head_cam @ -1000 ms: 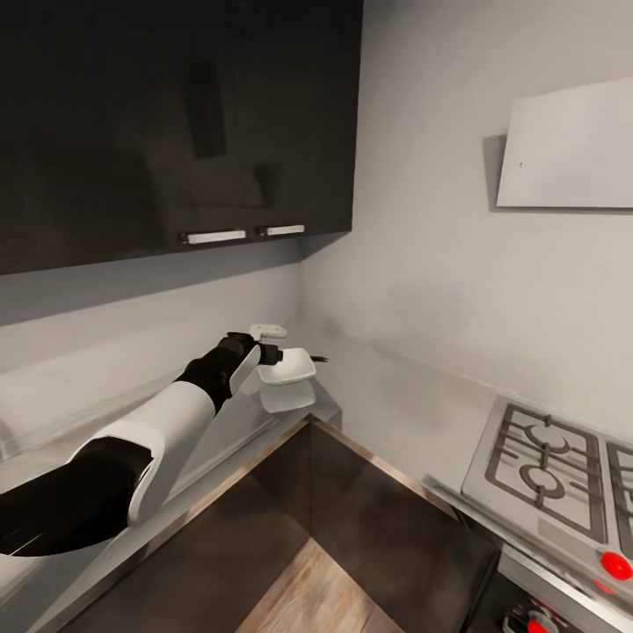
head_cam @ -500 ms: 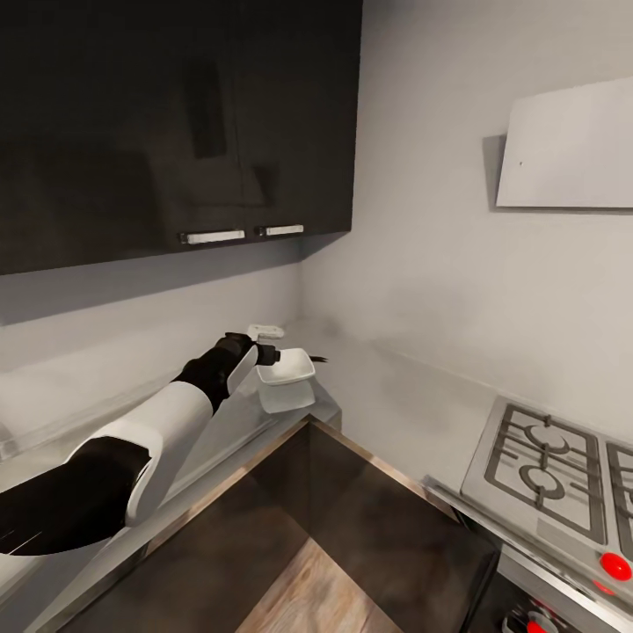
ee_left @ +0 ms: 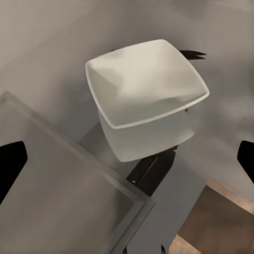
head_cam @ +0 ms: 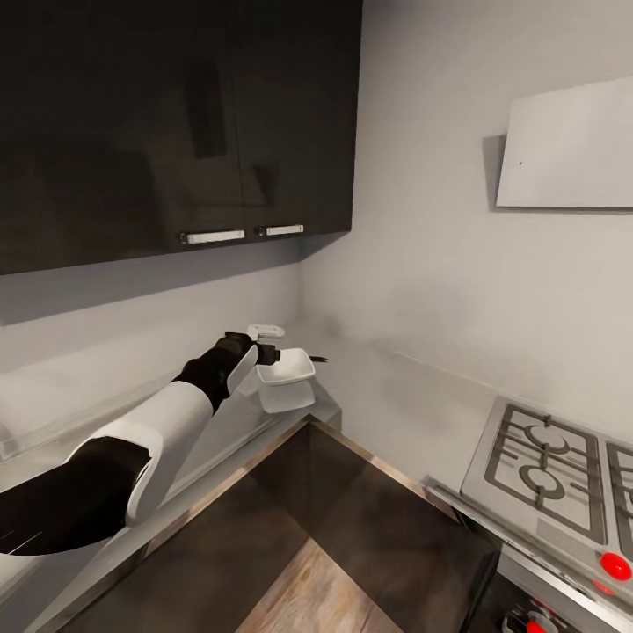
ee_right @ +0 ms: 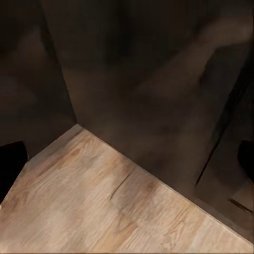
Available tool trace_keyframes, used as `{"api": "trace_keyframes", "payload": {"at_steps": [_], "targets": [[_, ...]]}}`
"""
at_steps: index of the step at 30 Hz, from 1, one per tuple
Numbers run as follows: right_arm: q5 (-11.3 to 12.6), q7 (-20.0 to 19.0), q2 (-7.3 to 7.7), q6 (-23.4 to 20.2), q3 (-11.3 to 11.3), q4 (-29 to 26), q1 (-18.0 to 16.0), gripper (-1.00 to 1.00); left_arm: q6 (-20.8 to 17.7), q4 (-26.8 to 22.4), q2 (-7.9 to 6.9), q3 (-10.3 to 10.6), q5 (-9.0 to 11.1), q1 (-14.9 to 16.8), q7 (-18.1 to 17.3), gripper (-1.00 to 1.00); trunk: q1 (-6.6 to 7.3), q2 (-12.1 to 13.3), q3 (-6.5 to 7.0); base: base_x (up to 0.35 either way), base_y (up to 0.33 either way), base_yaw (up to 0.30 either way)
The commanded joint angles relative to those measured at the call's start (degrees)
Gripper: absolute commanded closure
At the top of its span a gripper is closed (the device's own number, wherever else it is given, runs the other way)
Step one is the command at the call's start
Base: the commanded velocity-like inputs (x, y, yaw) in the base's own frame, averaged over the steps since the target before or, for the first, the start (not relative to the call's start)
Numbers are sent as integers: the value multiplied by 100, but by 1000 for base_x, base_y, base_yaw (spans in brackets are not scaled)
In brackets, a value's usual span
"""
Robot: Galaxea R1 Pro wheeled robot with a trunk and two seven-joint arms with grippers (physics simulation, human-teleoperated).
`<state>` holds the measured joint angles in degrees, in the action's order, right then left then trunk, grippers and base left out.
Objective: In the kitchen, take the Vidalia onion out of the sink, dice it on the chopping board with the paring knife, put the diced onion into the bowl on the countertop, then place both the paring knife and the chopping board into the sink.
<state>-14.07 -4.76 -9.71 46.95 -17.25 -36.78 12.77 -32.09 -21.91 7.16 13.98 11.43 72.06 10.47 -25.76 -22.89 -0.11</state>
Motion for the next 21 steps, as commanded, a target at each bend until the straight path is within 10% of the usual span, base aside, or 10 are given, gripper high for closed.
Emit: {"api": "trace_keyframes", "payload": {"at_steps": [1,21], "targets": [[-22,-47,-29,198,-48,9,68,-100,-21,-7,-4,43,61,1,43,-100,-3,-3,-1,0,0,0],[-9,-52,-29,-876,-42,1004,182,-100,-53,18,-31,32,61,1,166,-100,-3,-3,-1,51,0,0]]}}
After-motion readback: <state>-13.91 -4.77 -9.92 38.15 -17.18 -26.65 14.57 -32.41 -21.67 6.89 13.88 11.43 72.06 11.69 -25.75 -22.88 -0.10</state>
